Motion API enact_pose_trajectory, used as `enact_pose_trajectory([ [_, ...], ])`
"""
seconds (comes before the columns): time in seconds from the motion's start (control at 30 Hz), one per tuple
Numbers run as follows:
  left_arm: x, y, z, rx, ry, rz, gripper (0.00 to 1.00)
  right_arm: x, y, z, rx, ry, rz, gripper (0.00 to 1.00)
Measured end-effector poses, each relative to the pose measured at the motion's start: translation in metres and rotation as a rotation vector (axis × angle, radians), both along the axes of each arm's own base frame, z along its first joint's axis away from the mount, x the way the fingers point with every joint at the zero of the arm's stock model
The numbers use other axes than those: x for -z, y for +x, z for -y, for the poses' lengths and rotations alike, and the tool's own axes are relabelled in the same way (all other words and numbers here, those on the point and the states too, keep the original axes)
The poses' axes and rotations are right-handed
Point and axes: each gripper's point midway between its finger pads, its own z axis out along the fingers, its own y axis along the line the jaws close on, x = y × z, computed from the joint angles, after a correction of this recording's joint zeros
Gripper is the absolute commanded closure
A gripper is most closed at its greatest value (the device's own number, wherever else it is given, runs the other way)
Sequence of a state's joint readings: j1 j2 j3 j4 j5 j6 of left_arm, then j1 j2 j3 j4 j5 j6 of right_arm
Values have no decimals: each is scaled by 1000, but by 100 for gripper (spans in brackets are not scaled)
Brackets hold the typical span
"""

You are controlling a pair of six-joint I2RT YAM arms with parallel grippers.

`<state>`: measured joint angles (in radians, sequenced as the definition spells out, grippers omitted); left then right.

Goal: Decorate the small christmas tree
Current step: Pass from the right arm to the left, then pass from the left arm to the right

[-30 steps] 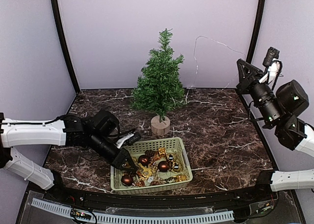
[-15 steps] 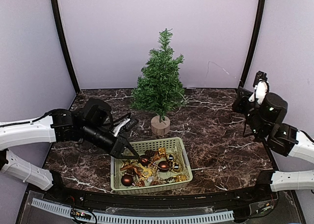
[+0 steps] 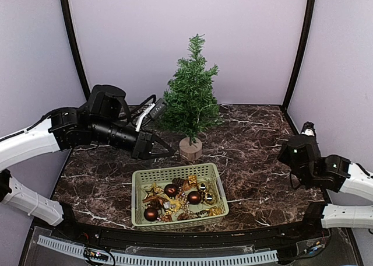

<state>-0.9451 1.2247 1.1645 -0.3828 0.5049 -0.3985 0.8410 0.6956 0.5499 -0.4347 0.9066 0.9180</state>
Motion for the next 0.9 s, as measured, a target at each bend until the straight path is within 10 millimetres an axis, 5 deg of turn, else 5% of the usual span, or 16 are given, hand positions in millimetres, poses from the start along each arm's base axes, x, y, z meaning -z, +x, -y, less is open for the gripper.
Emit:
enact_pose_trajectory([
  [0.07, -8, 2, 2, 9, -14, 25, 98, 6, -4, 2, -1, 8, -40, 23],
  [0.13, -15, 5, 4, 15, -27, 51, 98, 4, -9, 2, -17, 21, -65, 13],
  [0.47, -30, 11, 9, 50, -52, 133, 98, -83, -39, -29, -371, 261, 122, 6],
  [0.63, -40, 12, 14, 72, -71, 156, 98, -125, -53, -81, -695, 259, 213, 11],
  [0.83, -58, 12, 22, 115, -113, 187, 98, -176, -50, -168, -1037, 153, 224, 15],
  [0.9, -63, 12, 26, 128, -121, 197, 98, -180, -51, -197, -1134, 109, 215, 14],
])
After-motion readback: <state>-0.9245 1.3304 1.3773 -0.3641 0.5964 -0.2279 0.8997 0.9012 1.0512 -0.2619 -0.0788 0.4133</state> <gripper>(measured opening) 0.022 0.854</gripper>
